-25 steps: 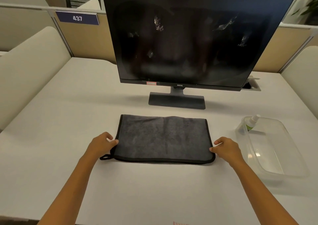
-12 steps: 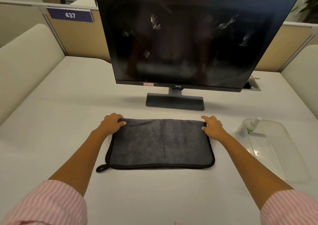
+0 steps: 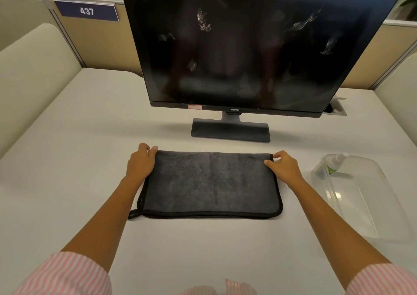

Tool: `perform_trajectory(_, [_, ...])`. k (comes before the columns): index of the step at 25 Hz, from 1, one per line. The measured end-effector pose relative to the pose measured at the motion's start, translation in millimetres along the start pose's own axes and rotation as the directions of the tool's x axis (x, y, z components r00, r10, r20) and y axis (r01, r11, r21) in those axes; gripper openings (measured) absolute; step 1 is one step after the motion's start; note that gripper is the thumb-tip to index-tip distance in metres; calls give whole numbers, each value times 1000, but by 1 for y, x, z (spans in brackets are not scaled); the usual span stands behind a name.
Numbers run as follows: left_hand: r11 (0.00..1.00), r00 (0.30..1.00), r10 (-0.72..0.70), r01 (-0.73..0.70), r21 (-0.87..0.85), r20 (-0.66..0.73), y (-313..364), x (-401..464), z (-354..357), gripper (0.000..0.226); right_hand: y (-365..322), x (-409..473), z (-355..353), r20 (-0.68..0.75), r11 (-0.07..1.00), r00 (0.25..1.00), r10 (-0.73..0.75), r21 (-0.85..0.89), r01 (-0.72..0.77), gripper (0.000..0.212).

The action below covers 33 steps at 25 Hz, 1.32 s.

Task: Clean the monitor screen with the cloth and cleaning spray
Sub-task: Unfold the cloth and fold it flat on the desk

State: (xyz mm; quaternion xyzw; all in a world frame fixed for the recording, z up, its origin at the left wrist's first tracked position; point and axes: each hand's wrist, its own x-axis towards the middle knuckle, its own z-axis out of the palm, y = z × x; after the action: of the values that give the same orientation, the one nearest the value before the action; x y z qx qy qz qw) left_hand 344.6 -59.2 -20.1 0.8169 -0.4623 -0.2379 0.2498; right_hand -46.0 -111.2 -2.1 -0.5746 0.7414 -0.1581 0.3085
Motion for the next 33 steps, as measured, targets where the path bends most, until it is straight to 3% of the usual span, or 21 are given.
perform_trajectory(4, [999,997,-22,19,48,68,-14,-28,-4,61,18,-23,3,64,995,997,50,-89,-44,55])
perform_trajectory(6, [998,991,14,-23,66,135,-23,-49,-4,62,26,-35,8,82,984,995,60,-170,-45,43])
perform_trajectory(8, [997,993,57,-61,36,104,-29,-68,-1,55,28,-45,14,56,976,996,72,-211,-59,33])
perform_trajectory(12, [976,978,208,-205,77,-31,-32,-93,7,42,24,-53,13,-16,985,999,36,-169,-38,30])
perform_trajectory(17, [939,966,257,-253,234,14,-28,-107,14,36,28,-55,-7,-142,990,990,-9,-143,-11,23])
perform_trajectory(21, [936,974,225,-218,274,6,-24,-112,11,41,20,-59,-17,7,999,1000,21,-27,-20,33])
perform_trajectory(23, [962,977,213,-206,180,-20,-18,-111,9,39,-2,-66,-21,103,992,995,-10,124,-2,32])
perform_trajectory(26, [981,991,133,-131,-141,6,-1,-108,2,28,-52,-85,-10,113,973,980,-164,185,142,30])
perform_trajectory(29, [842,969,-24,152,-517,246,21,-102,-7,27,-104,-113,25,118,931,924,-363,98,352,11])
perform_trajectory(31, [744,908,-58,317,-588,416,34,-97,-13,39,-129,-132,58,133,877,867,-481,62,477,11])
perform_trajectory(33, [727,877,-29,347,-592,479,38,-94,-14,45,-142,-147,89,148,830,817,-557,64,554,8])
